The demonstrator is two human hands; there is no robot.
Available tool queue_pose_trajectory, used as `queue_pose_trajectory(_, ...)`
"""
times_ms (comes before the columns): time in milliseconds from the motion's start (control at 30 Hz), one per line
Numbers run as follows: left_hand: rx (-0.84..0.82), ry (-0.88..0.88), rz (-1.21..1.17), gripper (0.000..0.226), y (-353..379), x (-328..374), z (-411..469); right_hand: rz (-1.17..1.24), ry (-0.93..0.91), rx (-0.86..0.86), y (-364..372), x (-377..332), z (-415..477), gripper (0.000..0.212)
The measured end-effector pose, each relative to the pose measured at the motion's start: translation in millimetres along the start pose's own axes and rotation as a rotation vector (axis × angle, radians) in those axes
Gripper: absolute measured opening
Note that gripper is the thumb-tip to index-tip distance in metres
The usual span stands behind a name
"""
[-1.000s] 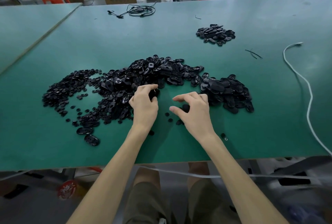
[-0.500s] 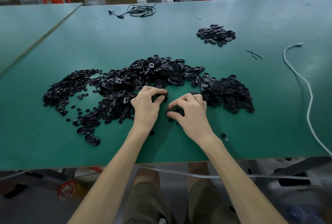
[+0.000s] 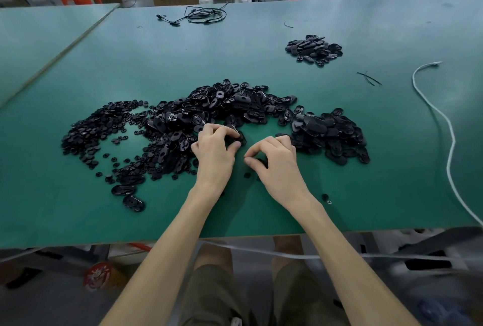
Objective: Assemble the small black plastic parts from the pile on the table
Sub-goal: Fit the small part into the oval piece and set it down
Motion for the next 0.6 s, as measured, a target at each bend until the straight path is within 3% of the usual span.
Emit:
queue_pose_trajectory(233,0.012,-0.01,-0.026,0.011,-2,1,-2,0.054,-0.008,-0.013,-1,-2,-1,0.006)
queue_pose_trajectory(433,0.144,0.019,-0.204,0.021,-11,-1,-4,0.072,-0.012,-0.078,2,-4,-1,0.006)
queue_pose_trajectory(600,0.17,0.054,-0.368,0.023,-14,-6,-6,0.201,0.031,0.016,-2,-1,-2,0.004)
Point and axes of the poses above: each hand's wrist, its own z-axis towards the middle knuckle, its own y-axis out of the palm, x = y × z, the point moved 5 cm from there along z, towards the middle knuckle, and after that the axes turned 15 degrees about -x, right-handed, at the moved point
